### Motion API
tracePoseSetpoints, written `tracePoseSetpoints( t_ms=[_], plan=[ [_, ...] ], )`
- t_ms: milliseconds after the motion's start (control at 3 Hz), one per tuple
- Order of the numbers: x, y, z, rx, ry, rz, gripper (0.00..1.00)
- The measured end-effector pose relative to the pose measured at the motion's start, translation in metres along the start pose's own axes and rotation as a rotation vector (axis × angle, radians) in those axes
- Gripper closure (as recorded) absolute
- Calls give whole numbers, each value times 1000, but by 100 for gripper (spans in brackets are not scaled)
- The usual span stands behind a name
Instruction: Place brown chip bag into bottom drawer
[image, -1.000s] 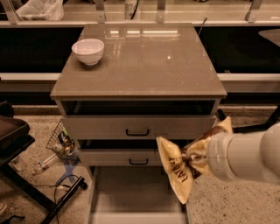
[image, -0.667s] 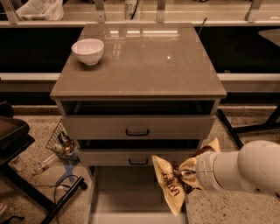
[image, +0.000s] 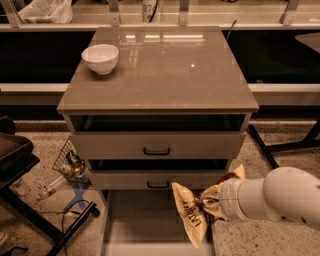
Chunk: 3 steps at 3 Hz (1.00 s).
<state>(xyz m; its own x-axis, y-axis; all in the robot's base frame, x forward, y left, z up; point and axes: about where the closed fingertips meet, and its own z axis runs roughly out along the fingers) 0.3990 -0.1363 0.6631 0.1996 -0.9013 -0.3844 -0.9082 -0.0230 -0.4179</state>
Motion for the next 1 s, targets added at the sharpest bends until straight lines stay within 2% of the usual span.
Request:
tracePoseSetpoints(
  t_ms=[333,667,1000],
  plan=[
    [14,19,70,22,-101,34,100],
    [22,22,117,63,-181,24,100],
    [39,29,194,42,-277,67,100]
  ],
)
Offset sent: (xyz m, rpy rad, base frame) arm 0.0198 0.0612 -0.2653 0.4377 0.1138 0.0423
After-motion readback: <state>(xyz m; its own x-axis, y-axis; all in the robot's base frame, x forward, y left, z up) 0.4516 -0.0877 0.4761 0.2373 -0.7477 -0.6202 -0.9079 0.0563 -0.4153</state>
